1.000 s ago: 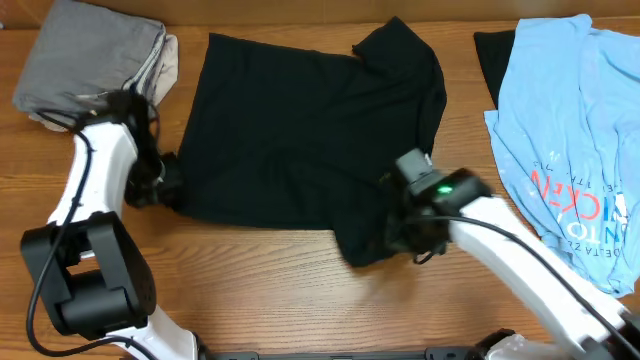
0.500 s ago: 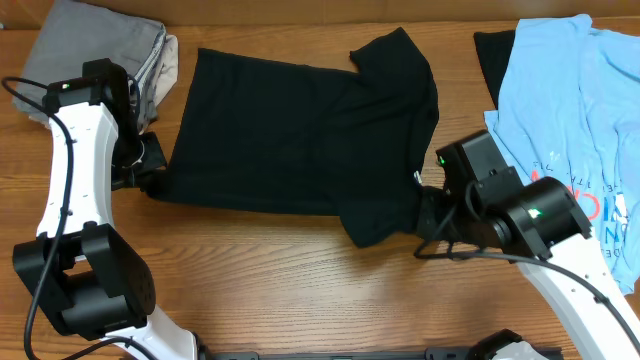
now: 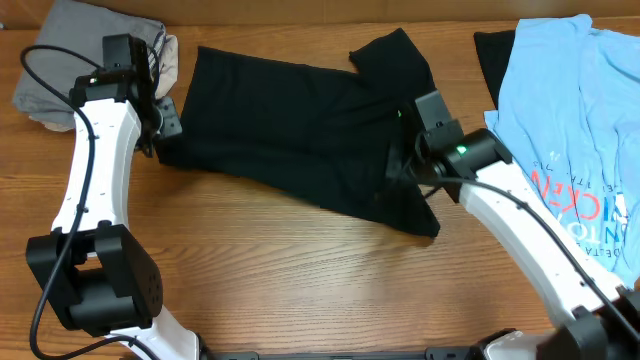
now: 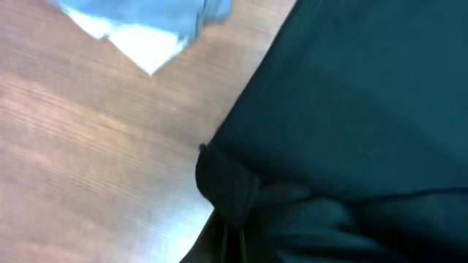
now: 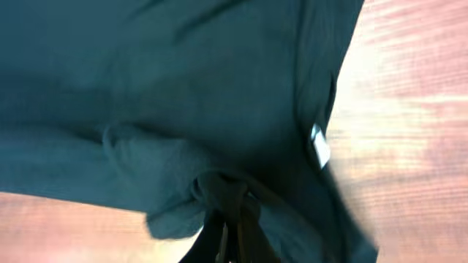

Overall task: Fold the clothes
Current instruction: 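Lift the hem with both grippers and fold it up toward the collar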

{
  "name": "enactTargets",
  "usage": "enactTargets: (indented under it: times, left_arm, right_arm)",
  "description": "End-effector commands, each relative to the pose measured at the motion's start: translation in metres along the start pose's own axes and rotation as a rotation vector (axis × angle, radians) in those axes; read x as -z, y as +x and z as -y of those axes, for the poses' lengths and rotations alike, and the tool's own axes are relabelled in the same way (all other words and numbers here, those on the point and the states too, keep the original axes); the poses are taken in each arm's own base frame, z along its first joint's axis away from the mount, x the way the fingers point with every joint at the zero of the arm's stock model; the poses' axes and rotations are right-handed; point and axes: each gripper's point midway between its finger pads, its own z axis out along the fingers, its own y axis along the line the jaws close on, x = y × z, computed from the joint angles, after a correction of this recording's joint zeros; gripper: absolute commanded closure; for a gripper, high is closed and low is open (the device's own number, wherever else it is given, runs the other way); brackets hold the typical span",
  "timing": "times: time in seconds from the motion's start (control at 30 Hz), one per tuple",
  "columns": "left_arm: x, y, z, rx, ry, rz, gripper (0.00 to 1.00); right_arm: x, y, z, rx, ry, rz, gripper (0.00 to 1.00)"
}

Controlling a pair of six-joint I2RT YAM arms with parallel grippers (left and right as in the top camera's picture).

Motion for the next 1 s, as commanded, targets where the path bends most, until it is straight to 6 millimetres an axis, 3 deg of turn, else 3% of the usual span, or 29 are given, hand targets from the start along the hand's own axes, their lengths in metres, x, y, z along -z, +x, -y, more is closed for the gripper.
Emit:
enactTargets:
  times: [0.0,0.2,0.5,0.77,0.97]
  left_arm:
    - [-0.014,-0.008,-0.001,-0.002,-0.015,0.017,0.96]
    - [-0.050,-0.013,0.009,-0.010,-0.007,0.008,0.96]
    - [-0.109,0.005,0.028,-0.057,-0.014,-0.079,0.96]
    - [-0.120,0.002,0.034,-0.062,-0.008,-0.066,0.96]
    - [-0.120,-0.001,0.039,-0.068,-0.001,-0.049,0.96]
  right_arm:
    - [-0.005,-0.029,0.008,0.021,0.016,0.078,0.96]
    - [-0.024,-0.057,0.015,0.050,0.008,0.139,0.96]
    - [-0.068,-0.069,0.017,0.086,-0.002,0.137,0.96]
    - [-0.083,-0.095,0.005,0.107,-0.041,0.239,0.96]
    - [-0.094,-0.102,0.006,0.099,-0.045,0.259,0.96]
